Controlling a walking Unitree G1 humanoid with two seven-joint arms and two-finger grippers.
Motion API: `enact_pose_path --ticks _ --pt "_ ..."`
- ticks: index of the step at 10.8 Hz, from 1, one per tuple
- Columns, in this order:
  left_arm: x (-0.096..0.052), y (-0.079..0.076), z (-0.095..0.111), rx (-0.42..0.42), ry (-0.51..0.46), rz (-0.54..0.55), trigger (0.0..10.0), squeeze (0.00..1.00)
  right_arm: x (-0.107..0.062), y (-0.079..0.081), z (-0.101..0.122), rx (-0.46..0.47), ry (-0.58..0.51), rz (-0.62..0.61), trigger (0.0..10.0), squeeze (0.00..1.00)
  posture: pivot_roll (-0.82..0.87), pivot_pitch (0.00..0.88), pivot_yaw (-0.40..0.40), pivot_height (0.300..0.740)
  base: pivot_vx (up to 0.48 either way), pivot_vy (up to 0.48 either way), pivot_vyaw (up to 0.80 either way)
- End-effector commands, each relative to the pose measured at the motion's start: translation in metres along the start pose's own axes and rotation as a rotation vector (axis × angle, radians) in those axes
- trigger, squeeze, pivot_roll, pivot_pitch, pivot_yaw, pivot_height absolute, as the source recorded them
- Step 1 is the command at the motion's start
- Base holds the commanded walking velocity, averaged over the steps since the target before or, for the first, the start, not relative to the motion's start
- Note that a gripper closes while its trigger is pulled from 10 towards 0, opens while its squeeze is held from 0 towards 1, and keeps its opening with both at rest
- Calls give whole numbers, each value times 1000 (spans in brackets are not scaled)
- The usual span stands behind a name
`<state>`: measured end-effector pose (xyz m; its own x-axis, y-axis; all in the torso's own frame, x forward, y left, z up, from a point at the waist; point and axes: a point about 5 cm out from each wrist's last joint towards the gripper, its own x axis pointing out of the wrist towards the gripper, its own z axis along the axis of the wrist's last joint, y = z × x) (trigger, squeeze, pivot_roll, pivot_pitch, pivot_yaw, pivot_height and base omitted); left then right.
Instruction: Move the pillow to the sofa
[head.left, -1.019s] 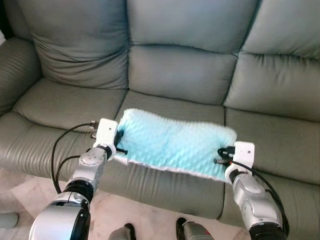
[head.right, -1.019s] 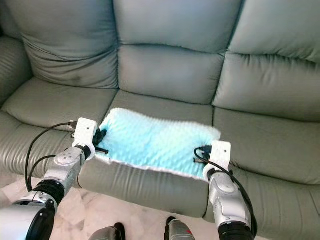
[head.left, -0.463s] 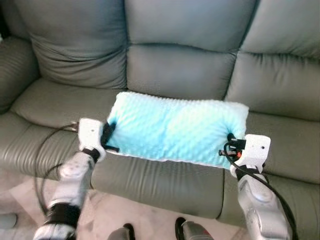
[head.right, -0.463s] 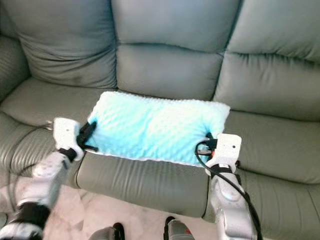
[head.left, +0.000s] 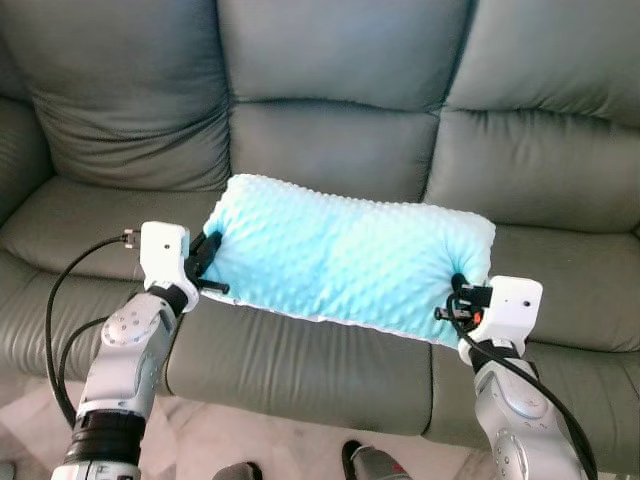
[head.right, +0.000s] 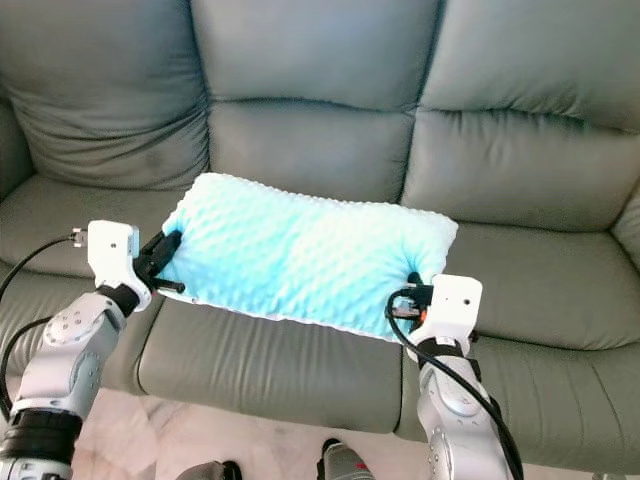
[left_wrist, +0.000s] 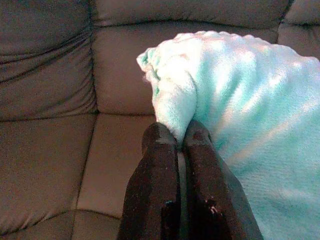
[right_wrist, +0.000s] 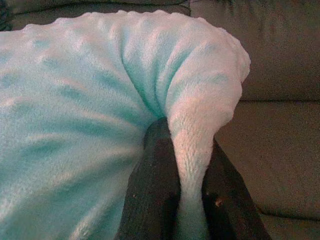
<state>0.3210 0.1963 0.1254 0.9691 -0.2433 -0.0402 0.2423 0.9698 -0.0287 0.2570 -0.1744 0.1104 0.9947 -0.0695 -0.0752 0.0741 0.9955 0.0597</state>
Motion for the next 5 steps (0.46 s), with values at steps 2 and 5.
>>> enact_pose_path --ticks 2,5 --pt "1 2 10 -2 -7 6 10000 0 -3 -5 7 -5 -17 -28 10000 0 -173 122 36 740 0 0 0" --pt "4 0 13 -7 12 -19 10000 0 -3 -2 6 -2 -11 -23 10000 0 -171 126 41 740 0 420 0"
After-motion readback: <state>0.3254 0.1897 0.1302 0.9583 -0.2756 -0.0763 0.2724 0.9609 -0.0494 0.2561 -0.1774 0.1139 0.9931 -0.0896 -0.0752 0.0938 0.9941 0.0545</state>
